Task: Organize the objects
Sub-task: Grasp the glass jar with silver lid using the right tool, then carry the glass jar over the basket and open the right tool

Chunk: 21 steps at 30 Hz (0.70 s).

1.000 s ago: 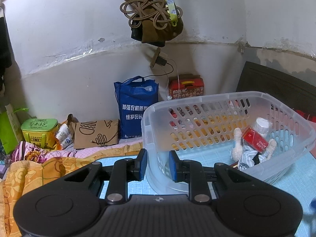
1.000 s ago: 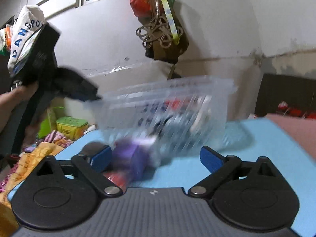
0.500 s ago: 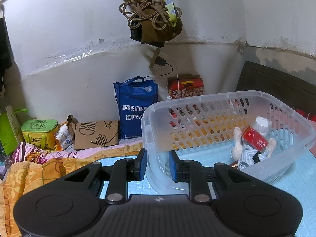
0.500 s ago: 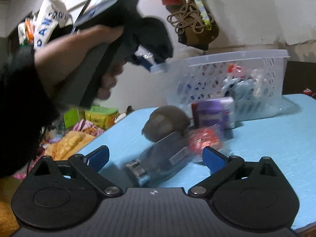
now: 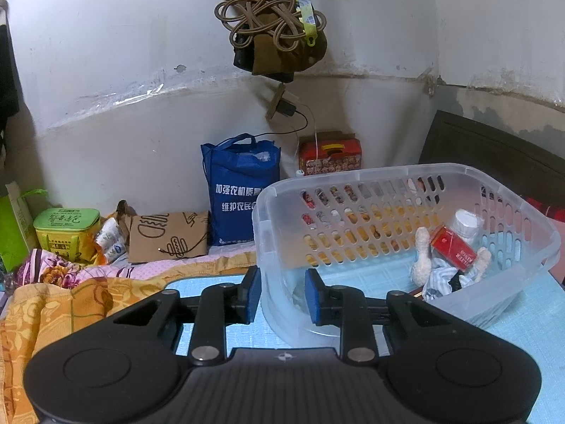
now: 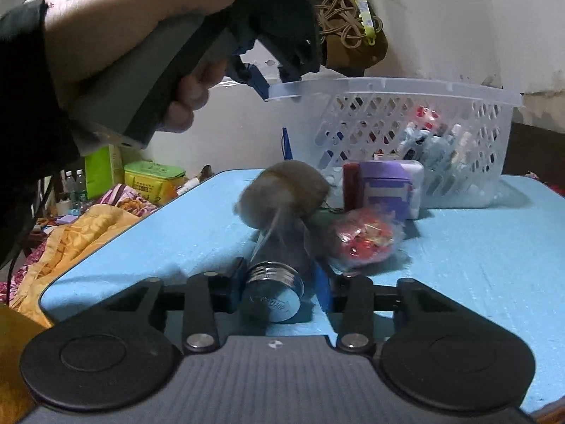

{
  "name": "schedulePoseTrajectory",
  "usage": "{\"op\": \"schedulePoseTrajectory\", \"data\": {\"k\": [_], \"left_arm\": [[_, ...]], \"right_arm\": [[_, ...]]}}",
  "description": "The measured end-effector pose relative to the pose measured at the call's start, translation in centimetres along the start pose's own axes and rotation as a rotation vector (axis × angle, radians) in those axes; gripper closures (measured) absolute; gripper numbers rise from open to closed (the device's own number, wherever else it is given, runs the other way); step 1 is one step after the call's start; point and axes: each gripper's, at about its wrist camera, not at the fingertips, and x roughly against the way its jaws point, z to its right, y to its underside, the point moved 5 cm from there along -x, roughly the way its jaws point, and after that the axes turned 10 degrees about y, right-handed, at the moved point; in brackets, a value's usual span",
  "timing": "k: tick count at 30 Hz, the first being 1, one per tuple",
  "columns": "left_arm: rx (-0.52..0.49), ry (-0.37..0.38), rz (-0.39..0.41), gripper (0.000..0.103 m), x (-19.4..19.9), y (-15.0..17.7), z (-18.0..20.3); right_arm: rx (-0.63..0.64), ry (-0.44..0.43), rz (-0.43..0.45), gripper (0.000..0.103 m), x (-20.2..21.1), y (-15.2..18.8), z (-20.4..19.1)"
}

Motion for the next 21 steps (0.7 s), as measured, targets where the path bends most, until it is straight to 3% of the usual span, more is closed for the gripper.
{"op": "schedulePoseTrajectory", "data": {"k": [10, 21], "left_arm": [[0.001, -0.006, 0.005, 0.072, -0.1, 0.1, 0.1], [-0.010, -0.031, 0.020, 0.080, 0.2, 0.0, 0.2]], "right_arm": [[-0.049, -0.068, 0.062, 0.059, 3.5, -1.4, 4.8], [-0.125, -0.053, 0.142, 0.059, 5.5, -4.3, 9.0]]}}
